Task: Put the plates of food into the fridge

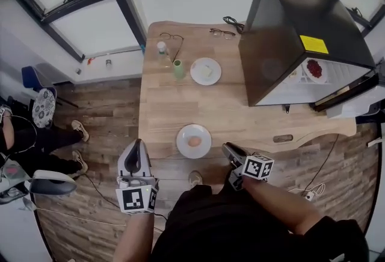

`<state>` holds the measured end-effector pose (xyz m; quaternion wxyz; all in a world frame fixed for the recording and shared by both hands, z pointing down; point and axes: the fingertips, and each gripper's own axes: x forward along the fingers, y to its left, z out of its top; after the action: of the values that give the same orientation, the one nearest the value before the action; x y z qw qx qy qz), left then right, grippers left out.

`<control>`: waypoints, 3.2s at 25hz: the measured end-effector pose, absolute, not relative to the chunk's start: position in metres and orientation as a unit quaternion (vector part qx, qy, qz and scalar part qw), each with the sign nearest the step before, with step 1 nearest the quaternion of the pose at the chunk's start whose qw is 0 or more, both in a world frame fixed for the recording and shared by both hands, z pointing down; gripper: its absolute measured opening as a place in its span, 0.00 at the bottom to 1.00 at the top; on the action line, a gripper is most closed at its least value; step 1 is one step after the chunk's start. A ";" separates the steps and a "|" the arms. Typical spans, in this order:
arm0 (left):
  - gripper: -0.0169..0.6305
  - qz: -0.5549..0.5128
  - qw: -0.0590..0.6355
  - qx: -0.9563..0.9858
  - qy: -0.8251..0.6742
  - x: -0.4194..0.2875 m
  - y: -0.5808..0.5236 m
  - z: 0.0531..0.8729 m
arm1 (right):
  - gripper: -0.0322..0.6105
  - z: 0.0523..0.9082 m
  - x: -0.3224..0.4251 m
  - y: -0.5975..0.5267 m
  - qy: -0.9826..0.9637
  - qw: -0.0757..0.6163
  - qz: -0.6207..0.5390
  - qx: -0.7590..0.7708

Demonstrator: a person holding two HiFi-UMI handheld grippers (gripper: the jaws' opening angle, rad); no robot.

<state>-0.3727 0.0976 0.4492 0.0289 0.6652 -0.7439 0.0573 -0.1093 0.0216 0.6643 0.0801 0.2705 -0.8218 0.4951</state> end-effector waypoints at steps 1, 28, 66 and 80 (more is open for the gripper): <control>0.03 0.060 0.032 0.662 -0.746 -0.379 0.103 0.451 | 0.24 0.674 -0.116 0.030 -0.812 0.082 0.511 0.268; 0.03 0.101 0.014 0.668 -0.737 -0.403 0.128 0.440 | 0.10 0.717 -0.171 0.065 -0.710 0.009 0.666 0.227; 0.03 0.078 -0.028 0.759 -0.646 -0.169 -0.098 0.399 | 0.10 0.648 0.112 -0.117 -0.706 -0.100 0.620 0.327; 0.03 0.104 -0.034 0.749 -0.653 -0.168 -0.151 0.396 | 0.10 0.662 0.110 -0.200 -0.707 -0.085 0.615 0.339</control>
<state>-0.1676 -0.1507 0.3956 -0.0343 0.7491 -0.6533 0.1045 0.1104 -0.1996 0.6623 -0.0850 0.3393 -0.7066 0.6151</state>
